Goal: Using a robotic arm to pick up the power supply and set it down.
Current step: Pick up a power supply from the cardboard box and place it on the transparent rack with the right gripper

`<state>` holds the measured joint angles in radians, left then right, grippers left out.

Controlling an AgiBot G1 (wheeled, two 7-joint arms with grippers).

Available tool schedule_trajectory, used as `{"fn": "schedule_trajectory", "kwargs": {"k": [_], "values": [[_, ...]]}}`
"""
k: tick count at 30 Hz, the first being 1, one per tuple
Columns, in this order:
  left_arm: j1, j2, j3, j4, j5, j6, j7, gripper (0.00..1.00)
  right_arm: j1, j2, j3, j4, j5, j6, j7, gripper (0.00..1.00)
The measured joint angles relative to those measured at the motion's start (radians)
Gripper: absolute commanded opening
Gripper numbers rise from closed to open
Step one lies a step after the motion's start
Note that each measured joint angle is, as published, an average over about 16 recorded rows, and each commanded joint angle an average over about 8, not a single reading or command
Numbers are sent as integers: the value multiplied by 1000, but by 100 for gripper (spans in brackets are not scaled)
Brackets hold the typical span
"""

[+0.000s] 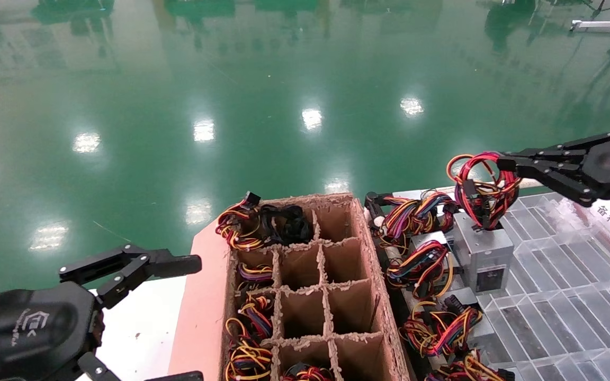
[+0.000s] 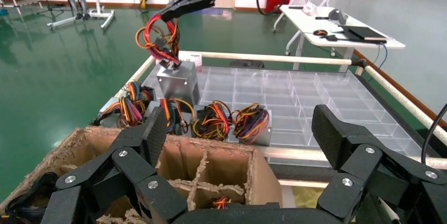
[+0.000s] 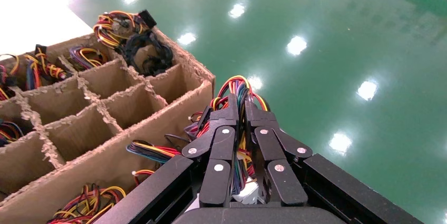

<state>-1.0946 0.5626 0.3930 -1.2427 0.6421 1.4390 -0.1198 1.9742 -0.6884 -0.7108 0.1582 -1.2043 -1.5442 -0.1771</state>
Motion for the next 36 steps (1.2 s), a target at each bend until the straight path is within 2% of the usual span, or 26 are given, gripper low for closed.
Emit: {"fn": "schedule_trajectory", "kwargs": {"k": [13,29,36], "values": [[0,0,0,0,0,0,0,100,-38,-43,8,-96,14,56,-79,0],[0,0,0,0,0,0,0,100,-105,-72,36,-175,53,225,-136,0],[0,0,0,0,0,0,0,100,-133,-66,56,-175,82,224,-156,0]]}}
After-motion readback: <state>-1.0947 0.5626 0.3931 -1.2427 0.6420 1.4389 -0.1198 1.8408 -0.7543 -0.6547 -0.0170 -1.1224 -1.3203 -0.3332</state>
